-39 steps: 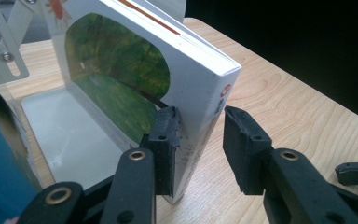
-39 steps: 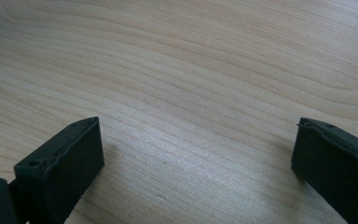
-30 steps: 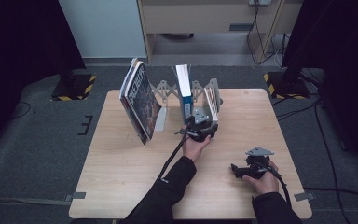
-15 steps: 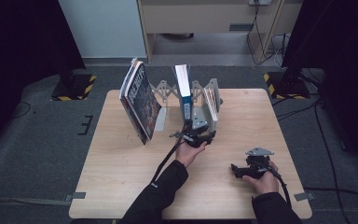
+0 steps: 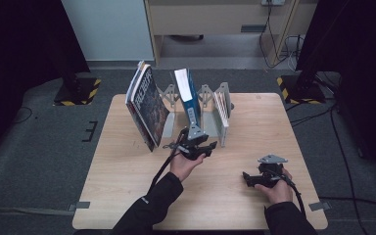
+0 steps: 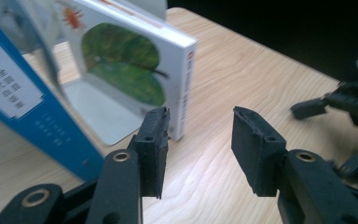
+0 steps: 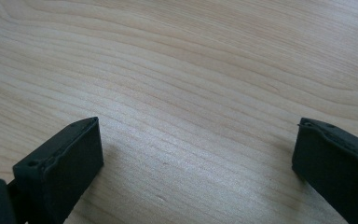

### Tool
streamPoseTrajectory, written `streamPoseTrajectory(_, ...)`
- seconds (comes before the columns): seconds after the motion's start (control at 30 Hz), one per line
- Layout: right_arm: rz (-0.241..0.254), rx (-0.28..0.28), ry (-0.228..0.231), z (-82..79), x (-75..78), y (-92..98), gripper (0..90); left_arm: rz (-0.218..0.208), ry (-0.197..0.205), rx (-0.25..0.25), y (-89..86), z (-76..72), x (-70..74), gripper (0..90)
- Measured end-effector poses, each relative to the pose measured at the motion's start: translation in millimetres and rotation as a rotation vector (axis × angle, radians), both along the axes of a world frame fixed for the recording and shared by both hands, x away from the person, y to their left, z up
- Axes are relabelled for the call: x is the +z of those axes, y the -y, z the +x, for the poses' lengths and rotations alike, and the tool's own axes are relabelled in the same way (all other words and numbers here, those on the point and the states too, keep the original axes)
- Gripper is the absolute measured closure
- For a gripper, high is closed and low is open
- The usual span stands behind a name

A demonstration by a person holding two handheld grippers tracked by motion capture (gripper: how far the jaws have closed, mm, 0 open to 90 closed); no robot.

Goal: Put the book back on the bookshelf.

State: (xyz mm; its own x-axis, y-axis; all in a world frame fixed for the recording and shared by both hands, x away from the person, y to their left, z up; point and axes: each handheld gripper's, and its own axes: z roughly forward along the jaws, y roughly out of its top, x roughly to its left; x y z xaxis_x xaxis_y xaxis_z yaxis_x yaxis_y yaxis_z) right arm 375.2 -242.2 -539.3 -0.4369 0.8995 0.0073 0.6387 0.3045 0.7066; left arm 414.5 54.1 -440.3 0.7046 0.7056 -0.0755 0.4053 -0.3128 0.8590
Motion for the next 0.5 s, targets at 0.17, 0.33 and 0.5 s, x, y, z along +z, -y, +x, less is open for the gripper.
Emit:
streamPoseTrajectory(0.17,0.000,0.000,0.000,-0.1,-0.1,-0.1,1.9,0.020,-0.005,0.001,-13.6,-3.6,-0.6,55.2)
streamPoseTrajectory(0.33,0.002,-0.001,-0.002,-0.2,0.0,-0.2,1.9,0.020,-0.029,-0.011,-31.3,-14.2,-2.4,53.2)
streamPoseTrajectory(0.5,0.002,-0.002,-0.002,-0.2,0.0,-0.2,1.9,0.077,-0.037,-0.004,-59.1,-27.2,-10.5,51.0)
